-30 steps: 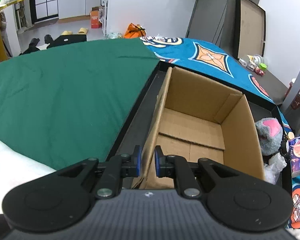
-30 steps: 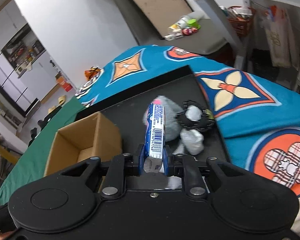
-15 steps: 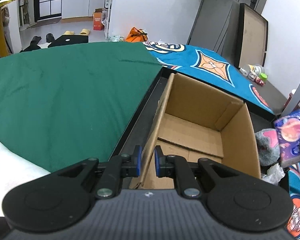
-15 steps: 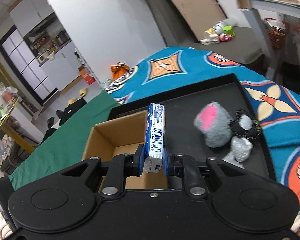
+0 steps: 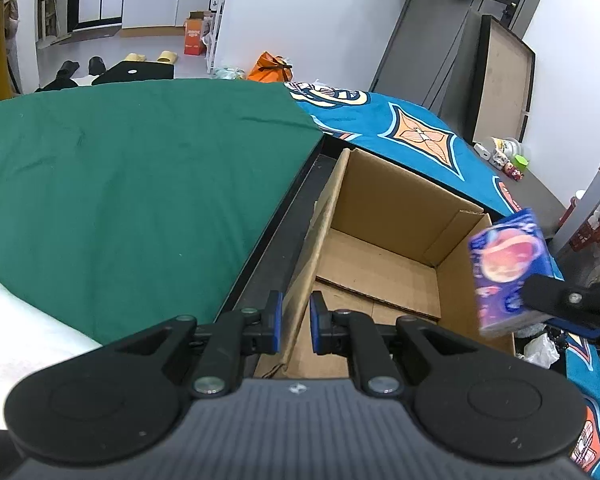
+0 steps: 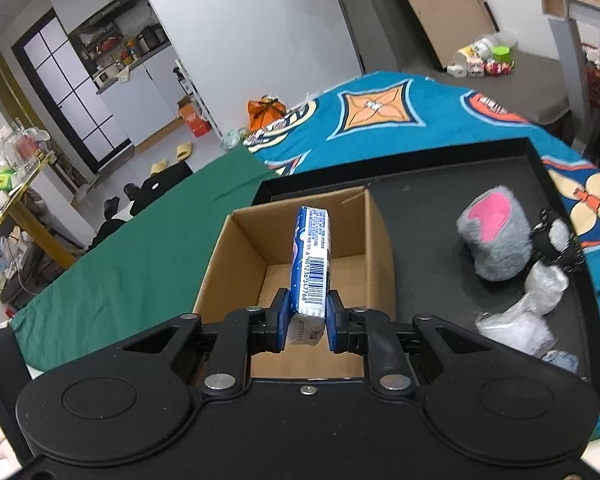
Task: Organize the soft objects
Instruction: 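Carry the tissue pack with the right gripper into the cardboard box and release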
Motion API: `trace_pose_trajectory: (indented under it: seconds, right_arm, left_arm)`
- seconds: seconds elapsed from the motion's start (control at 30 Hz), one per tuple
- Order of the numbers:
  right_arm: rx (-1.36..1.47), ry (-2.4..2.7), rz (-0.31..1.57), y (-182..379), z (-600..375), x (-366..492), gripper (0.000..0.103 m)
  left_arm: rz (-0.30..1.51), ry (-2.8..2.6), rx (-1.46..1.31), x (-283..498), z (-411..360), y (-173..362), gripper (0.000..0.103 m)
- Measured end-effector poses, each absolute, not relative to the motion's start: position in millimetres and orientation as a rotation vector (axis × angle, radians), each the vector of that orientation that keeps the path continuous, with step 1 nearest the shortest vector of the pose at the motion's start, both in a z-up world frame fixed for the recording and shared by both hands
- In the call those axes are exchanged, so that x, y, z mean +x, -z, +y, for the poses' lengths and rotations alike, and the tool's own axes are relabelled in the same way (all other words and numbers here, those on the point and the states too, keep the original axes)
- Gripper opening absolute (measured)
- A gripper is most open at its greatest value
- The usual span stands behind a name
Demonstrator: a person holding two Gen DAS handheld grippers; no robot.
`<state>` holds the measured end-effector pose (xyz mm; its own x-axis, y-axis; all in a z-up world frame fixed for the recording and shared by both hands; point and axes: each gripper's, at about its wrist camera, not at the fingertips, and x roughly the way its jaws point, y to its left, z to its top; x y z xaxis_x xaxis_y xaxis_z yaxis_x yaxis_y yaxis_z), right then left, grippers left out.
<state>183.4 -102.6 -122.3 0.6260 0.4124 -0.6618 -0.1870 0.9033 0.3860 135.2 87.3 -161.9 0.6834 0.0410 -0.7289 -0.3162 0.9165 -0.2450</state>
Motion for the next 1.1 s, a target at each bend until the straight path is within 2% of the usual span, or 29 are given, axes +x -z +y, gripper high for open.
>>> trace_pose_trajectory:
  seconds: [0.23, 0.53, 0.77, 0.93, 1.1]
  right_arm:
    - [0.334, -0.39, 0.81, 111, -79, 200, 0.02]
    - [0.326, -0.379, 0.851, 119, -77, 199, 0.043]
    - [0.341, -0.321, 0.841, 121, -111, 190, 0.048]
    - [0.35, -0.272, 0.827, 125, -132, 187, 0.05]
    - [0.363, -0.218, 0.806, 132, -153, 187, 0.051]
  left_arm:
    - [0.799, -0.204, -0.389, 134, 94, 161, 0.013]
    - [0.797, -0.232, -0.394, 134, 96, 159, 0.013]
    - [0.815, -0.224, -0.388, 134, 93, 157, 0.018]
    - [0.829, -0.221, -0.38, 134, 91, 157, 0.031]
    - [0.823, -0.22, -0.336, 133, 83, 154, 0.048]
